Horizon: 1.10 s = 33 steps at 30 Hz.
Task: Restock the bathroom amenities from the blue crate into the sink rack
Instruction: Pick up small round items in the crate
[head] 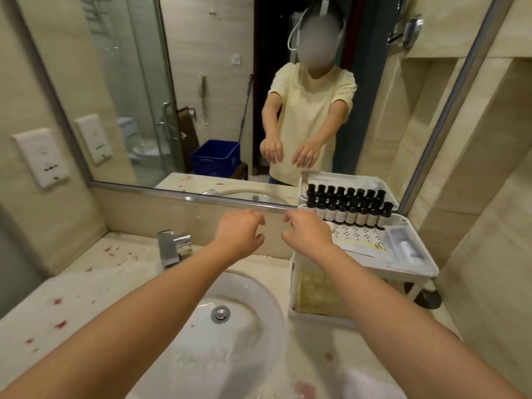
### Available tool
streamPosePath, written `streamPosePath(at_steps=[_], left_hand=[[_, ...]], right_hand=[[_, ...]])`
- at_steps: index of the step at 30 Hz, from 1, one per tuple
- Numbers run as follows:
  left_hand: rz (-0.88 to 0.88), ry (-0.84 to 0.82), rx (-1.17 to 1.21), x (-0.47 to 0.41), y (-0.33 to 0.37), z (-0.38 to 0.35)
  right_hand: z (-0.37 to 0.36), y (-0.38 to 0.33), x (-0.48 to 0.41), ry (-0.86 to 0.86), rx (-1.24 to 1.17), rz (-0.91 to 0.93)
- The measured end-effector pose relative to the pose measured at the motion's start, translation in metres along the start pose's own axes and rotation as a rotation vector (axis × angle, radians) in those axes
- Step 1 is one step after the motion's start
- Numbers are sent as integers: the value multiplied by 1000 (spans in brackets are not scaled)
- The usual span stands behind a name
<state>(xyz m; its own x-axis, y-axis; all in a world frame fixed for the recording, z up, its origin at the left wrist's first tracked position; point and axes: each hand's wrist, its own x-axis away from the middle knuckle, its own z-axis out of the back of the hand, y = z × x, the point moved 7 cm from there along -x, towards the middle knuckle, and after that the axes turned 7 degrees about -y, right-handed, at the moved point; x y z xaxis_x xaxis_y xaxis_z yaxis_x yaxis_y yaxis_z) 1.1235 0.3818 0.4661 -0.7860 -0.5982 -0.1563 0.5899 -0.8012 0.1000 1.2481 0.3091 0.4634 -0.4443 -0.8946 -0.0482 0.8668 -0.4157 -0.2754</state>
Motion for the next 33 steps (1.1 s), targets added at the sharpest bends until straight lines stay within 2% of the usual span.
streamPosePath(at_steps=[20, 33], left_hand=[[571, -154, -14, 308, -206, 16], [934, -153, 3, 547, -277, 25]], right_hand=[[-131, -306, 124, -314, 63, 496], [-210, -489, 261, -425, 73, 849]])
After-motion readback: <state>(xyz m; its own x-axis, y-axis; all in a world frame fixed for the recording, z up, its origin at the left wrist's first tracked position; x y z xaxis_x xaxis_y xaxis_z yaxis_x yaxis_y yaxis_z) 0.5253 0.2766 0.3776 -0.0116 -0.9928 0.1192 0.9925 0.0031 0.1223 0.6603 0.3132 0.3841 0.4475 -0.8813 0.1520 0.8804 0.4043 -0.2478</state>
